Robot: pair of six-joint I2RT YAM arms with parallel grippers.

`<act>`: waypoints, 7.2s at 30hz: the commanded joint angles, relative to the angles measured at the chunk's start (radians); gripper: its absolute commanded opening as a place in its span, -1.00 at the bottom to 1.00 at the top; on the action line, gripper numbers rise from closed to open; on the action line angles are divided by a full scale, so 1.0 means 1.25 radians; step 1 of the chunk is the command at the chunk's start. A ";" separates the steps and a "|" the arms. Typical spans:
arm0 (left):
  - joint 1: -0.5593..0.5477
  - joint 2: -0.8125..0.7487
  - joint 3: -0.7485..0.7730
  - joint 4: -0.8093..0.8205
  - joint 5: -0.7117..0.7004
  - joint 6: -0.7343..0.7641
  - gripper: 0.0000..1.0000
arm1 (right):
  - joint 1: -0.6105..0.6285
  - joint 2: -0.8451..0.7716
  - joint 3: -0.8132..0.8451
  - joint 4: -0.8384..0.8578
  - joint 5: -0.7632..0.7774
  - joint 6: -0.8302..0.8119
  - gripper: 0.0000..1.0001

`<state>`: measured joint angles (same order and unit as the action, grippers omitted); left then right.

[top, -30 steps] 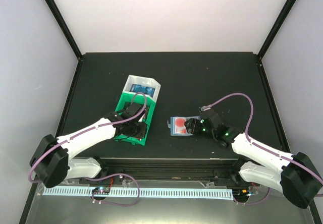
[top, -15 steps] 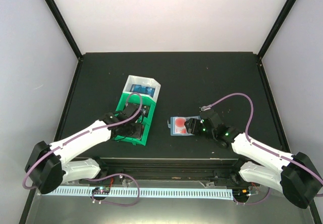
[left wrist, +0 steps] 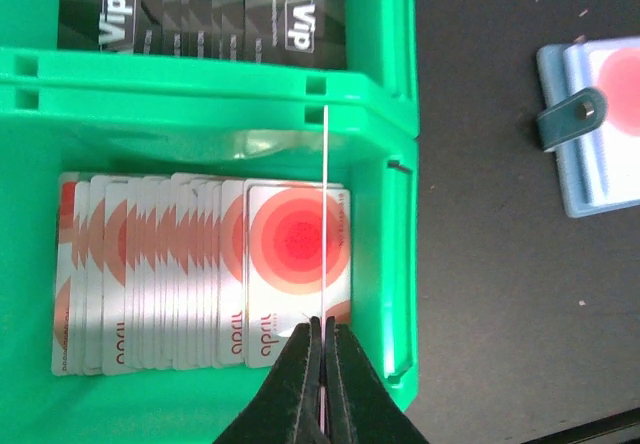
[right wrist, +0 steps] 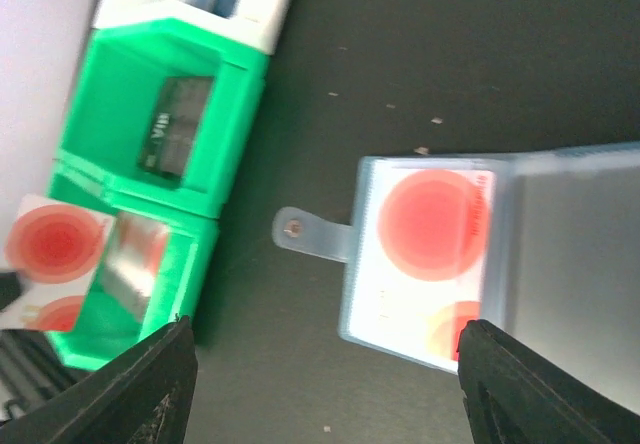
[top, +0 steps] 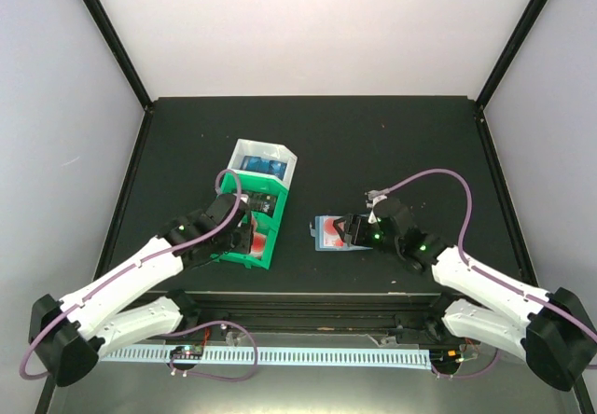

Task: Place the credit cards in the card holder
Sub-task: Pick up the credit card from the storage box, then insert the credit card into the card holder.

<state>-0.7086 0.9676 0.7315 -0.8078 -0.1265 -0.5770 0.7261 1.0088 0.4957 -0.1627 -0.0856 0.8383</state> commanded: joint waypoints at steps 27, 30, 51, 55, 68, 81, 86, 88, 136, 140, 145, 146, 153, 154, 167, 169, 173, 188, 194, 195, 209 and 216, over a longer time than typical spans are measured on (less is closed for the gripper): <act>0.000 -0.105 0.123 0.652 0.516 -0.260 -0.97 | 0.025 0.013 0.113 0.614 -0.428 0.141 -0.08; 0.002 -0.097 0.120 0.650 0.506 -0.260 -0.97 | 0.026 0.004 0.107 0.598 -0.414 0.137 -0.04; 0.001 -0.086 0.095 0.670 0.544 -0.269 -0.97 | 0.026 -0.033 0.136 0.472 -0.332 0.093 0.22; 0.002 -0.091 0.077 0.673 0.551 -0.277 -0.97 | 0.025 -0.021 0.131 0.499 -0.335 0.118 -0.19; 0.018 -0.141 0.074 0.552 0.556 -0.197 -0.50 | 0.025 -0.043 0.113 0.483 -0.390 0.114 -0.98; 0.032 -0.111 0.075 0.519 0.616 -0.155 -0.72 | 0.024 -0.028 0.086 0.506 -0.475 0.138 -0.98; 0.033 -0.098 0.071 0.524 0.622 -0.149 -0.96 | 0.025 -0.016 0.081 0.513 -0.480 0.143 -0.98; 0.035 -0.098 0.069 0.511 0.607 -0.142 -0.97 | 0.025 -0.022 0.077 0.497 -0.464 0.133 -0.83; -0.114 0.589 0.023 0.940 0.321 -0.376 -0.97 | 0.027 0.277 0.085 -0.222 0.296 -0.121 -0.02; -0.106 0.613 0.027 0.947 0.342 -0.377 -0.97 | 0.028 0.280 0.058 -0.188 0.249 -0.107 -0.11; -0.102 0.622 0.020 0.970 0.358 -0.379 -0.97 | 0.028 0.267 0.028 -0.158 0.209 -0.084 -0.17; -0.102 0.623 0.019 0.972 0.357 -0.379 -0.97 | 0.028 0.264 0.022 -0.152 0.204 -0.078 -0.18; -0.102 0.635 0.005 1.006 0.378 -0.396 -0.97 | 0.027 0.218 -0.016 -0.141 0.192 -0.050 -0.23; -0.103 0.634 0.005 1.009 0.379 -0.399 -0.97 | 0.027 0.212 -0.016 -0.146 0.200 -0.048 -0.23; -0.103 0.663 0.023 0.979 0.374 -0.393 -0.97 | 0.026 0.184 0.015 -0.191 0.251 -0.041 -0.23; -0.103 0.669 0.025 0.979 0.377 -0.391 -0.97 | 0.026 0.183 0.018 -0.190 0.246 -0.046 -0.22; -0.103 0.682 0.025 0.983 0.387 -0.393 -0.97 | 0.026 0.186 0.017 -0.185 0.238 -0.047 -0.22; -0.107 0.723 0.034 1.032 0.430 -0.407 -0.97 | 0.026 0.208 0.008 -0.165 0.228 -0.044 -0.22; -0.107 0.738 0.040 1.031 0.428 -0.404 -0.97 | 0.026 0.210 0.008 -0.162 0.229 -0.042 -0.23; -0.108 0.740 0.042 1.032 0.430 -0.403 -0.97 | 0.026 0.208 0.009 -0.161 0.228 -0.043 -0.22; -0.144 0.707 0.115 0.797 0.346 -0.232 -0.49 | 0.026 0.081 0.001 -0.151 0.275 -0.029 -0.09; -0.152 0.652 0.140 0.699 0.306 -0.154 -0.14 | 0.025 0.013 -0.024 -0.167 0.322 0.003 0.04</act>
<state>-0.8917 1.8294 0.8661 0.1959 0.3164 -0.8619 0.7570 1.0508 0.4915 -0.3649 0.2512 0.8116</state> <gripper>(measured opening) 0.400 0.507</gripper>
